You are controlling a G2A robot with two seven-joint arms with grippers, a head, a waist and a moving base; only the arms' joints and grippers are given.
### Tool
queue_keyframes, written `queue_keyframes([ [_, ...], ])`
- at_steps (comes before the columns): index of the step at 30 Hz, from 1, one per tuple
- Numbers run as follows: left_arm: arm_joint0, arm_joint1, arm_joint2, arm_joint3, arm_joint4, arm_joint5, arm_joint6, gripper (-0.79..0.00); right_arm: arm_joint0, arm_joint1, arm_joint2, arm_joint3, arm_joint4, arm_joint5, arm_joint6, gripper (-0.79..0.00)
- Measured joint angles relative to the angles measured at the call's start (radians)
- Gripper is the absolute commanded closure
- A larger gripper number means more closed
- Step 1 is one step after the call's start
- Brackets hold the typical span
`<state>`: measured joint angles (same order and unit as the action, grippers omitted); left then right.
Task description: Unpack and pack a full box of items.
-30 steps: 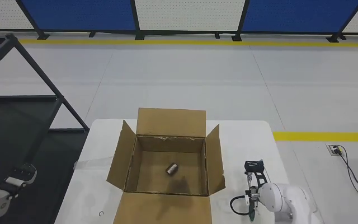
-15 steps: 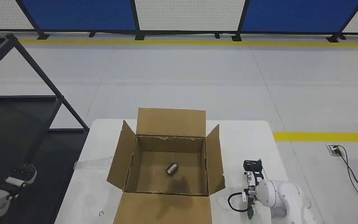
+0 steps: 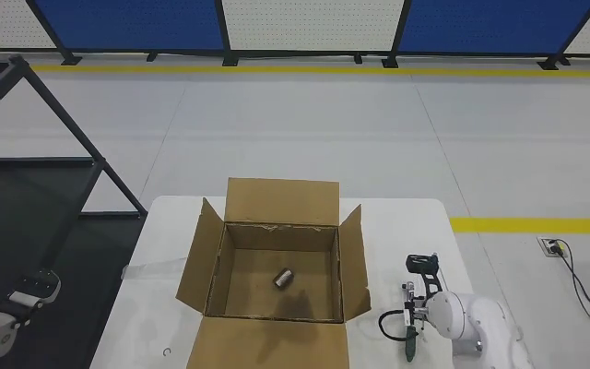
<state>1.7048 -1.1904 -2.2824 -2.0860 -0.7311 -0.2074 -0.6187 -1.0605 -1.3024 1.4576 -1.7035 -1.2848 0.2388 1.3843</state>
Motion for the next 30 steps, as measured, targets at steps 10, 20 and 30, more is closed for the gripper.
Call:
queue_keyframes([
  [10,0.000,0.000,0.000,0.000,0.000,0.000,0.000,-0.785,0.000,0.004,-0.016,-0.416,0.002,-0.044,-0.025,-0.480],
  [20,0.000,0.000,0.000,0.000,0.000,0.000,0.000,-0.785,0.208,-0.017,-0.248,-0.544,-0.018,-0.100,-0.054,-0.785],
  [30,0.000,0.000,0.000,0.000,0.000,0.000,0.000,-0.785,0.513,-0.083,-0.526,-0.173,0.183,-0.109,-0.057,-0.785],
])
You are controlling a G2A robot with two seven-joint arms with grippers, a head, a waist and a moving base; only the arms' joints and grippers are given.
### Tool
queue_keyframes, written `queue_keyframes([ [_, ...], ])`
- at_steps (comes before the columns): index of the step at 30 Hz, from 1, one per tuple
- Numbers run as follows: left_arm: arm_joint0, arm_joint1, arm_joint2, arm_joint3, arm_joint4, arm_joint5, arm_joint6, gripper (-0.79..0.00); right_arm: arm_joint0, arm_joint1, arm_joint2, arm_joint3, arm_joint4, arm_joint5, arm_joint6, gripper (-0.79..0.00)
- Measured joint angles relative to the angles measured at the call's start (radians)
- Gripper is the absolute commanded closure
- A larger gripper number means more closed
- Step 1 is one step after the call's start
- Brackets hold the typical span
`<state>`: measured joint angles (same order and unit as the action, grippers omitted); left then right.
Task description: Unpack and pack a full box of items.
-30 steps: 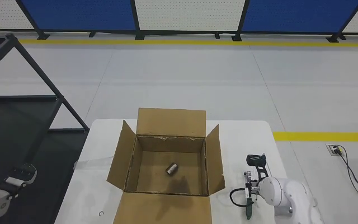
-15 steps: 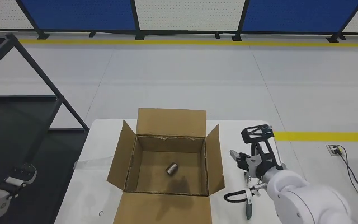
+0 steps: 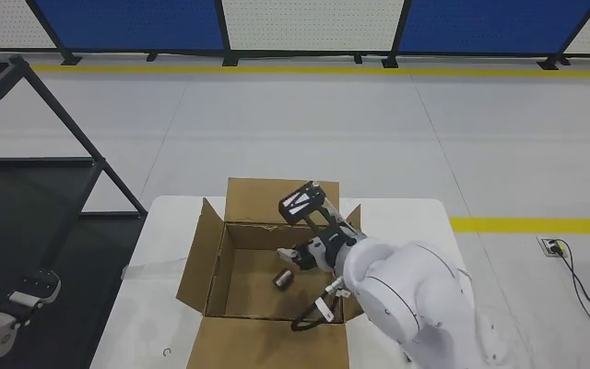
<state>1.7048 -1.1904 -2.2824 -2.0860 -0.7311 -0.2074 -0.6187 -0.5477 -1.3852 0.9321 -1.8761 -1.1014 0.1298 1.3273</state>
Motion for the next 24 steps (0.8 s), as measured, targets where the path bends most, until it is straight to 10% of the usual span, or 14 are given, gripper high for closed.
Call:
queue_keyframes([
  [13,0.000,0.000,0.000,0.000,0.000,0.000,0.000,-0.785,0.107,-0.075,-0.189,0.411,0.166,-0.028,-0.088,-0.785],
  [24,0.000,0.000,0.000,0.000,0.000,0.000,0.000,-0.785,0.109,-0.076,-0.190,0.416,0.165,-0.024,-0.088,-0.785],
])
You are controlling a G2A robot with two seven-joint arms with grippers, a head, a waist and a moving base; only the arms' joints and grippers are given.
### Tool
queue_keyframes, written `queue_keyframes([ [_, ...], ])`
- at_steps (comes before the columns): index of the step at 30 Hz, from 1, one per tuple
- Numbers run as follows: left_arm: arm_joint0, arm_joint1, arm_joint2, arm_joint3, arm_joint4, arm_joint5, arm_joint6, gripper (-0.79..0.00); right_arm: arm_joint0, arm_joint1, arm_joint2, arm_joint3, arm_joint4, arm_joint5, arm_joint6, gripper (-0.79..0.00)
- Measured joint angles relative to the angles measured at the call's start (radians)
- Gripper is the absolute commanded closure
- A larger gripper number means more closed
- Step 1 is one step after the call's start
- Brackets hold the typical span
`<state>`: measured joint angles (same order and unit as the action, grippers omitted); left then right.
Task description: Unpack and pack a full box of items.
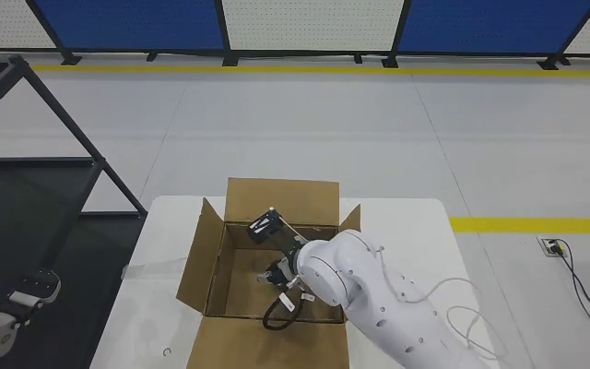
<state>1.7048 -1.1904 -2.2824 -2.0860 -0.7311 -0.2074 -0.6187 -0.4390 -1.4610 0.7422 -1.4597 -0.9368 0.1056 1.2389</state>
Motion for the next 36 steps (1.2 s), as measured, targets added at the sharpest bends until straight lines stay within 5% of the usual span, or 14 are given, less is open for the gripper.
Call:
queue_keyframes([
  [9,-0.001,0.000,0.002,-0.003,0.000,0.002,0.002,-0.785,0.025,-0.028,-0.060,0.135,0.028,-0.072,-0.045,-0.785],
  [20,0.014,-0.004,-0.007,-0.009,-0.009,-0.006,0.006,-0.785,0.170,-0.158,-0.200,0.584,0.165,-0.141,-0.138,-0.785],
  [31,0.006,-0.005,0.001,-0.015,-0.009,-0.006,0.005,-0.785,0.225,-0.254,-0.258,0.830,0.186,-0.155,-0.202,-0.785],
  [36,0.001,-0.005,0.005,-0.014,-0.002,-0.004,0.006,-0.785,0.238,-0.288,-0.270,0.904,0.193,-0.177,-0.208,-0.634],
])
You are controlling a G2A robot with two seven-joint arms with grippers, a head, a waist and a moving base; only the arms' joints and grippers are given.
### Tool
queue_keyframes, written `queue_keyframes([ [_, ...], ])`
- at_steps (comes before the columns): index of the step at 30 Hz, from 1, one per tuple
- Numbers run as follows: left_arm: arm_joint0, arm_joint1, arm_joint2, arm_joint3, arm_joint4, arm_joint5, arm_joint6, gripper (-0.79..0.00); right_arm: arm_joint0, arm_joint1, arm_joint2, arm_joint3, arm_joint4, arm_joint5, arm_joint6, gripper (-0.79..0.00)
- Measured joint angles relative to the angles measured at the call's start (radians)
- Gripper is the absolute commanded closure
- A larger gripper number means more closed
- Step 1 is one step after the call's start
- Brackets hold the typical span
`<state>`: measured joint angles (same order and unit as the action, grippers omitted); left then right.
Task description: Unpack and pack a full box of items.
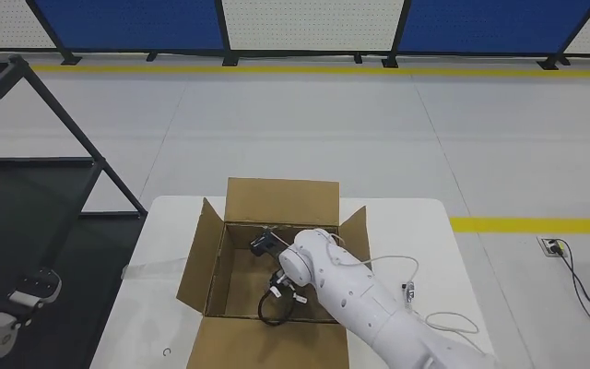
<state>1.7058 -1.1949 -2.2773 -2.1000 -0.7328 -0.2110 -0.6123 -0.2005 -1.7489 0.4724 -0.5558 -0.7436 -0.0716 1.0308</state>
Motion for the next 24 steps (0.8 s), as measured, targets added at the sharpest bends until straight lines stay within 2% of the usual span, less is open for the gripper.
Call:
queue_keyframes([
  [11,-0.005,0.000,0.005,-0.002,0.008,0.005,0.005,-0.785,0.024,-0.056,-0.005,0.124,0.014,-0.044,-0.020,-0.576],
  [15,-0.005,0.000,0.005,-0.003,0.009,0.005,0.003,-0.785,0.030,-0.071,-0.003,0.155,0.014,-0.049,-0.037,-0.409],
  [18,-0.004,-0.001,0.006,-0.004,0.009,0.005,0.004,-0.785,0.035,-0.081,-0.001,0.175,0.013,-0.054,-0.044,-0.336],
  [20,-0.003,-0.001,0.006,-0.005,0.010,0.004,0.005,-0.785,0.039,-0.087,0.000,0.185,0.010,-0.055,-0.050,-0.219],
  [24,-0.002,-0.002,0.007,-0.007,0.010,0.004,0.005,-0.785,0.047,-0.095,0.005,0.196,0.007,-0.061,-0.062,-0.092],
])
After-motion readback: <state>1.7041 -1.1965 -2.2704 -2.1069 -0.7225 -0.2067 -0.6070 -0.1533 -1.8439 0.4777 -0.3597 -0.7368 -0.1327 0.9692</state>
